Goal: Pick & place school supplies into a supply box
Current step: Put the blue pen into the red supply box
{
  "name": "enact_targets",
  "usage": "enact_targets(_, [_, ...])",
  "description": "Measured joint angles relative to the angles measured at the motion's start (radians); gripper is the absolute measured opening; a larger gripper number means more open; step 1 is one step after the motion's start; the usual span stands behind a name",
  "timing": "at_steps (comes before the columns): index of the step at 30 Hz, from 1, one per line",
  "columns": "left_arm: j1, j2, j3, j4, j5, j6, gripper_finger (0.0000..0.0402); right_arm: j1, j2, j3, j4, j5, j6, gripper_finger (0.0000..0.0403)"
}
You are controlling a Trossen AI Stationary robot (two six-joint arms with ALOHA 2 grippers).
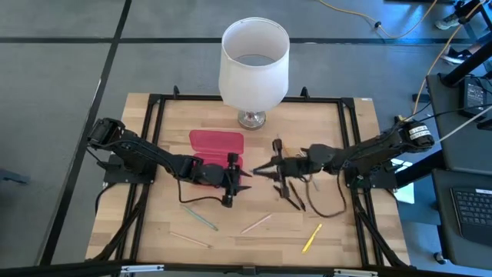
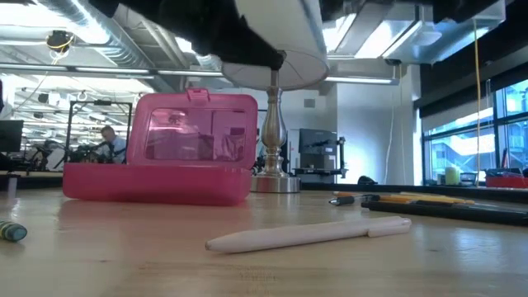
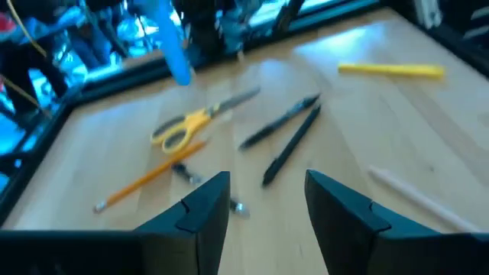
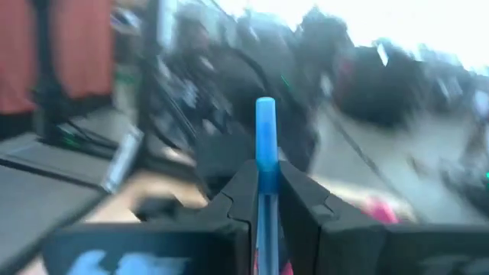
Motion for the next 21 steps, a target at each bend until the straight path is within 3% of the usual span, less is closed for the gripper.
enact_targets(7, [0.012,0.0,0.0,0.127,0.027,0.047,0.0156,0.044,-0.001,0.0,0.138,-0.252,-0.118,0.0046])
enact_targets(21, [0.067,0.0,0.0,0.341,0.22,0.056,0.0144,0.054,0.016,0.0,0.217,-0.262,-0.134,0.0046])
